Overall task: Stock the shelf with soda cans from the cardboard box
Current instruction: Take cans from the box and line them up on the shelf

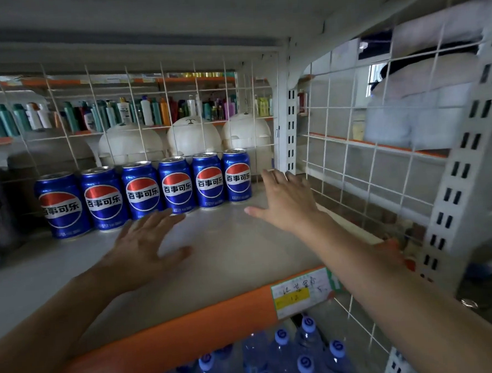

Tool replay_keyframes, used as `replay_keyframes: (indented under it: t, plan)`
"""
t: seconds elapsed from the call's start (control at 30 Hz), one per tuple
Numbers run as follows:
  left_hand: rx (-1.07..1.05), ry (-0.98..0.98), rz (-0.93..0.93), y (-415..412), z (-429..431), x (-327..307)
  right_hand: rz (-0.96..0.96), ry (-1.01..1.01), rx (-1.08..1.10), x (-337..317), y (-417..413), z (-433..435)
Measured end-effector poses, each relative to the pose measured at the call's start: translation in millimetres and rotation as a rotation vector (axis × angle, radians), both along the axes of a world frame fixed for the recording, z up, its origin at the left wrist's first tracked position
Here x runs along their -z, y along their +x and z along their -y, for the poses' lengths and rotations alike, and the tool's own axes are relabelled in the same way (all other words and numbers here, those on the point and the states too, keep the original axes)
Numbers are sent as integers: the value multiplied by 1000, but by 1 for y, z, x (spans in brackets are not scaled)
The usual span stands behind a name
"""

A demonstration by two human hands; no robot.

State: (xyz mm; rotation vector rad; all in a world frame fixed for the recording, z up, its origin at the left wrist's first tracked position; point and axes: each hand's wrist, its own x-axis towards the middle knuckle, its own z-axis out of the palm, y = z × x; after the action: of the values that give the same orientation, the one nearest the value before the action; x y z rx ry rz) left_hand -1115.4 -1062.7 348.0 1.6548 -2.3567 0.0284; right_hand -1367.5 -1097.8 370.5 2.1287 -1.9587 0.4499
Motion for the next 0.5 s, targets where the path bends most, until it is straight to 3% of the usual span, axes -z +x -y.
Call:
replay_keyframes:
  t: [0.27, 0.5]
  plan:
    - [180, -269, 18, -8, -1, -3, -27, -44, 31, 7, -18, -63]
    - [333, -332, 166, -52, -20, -17, -2, -80, 72, 26, -44, -105]
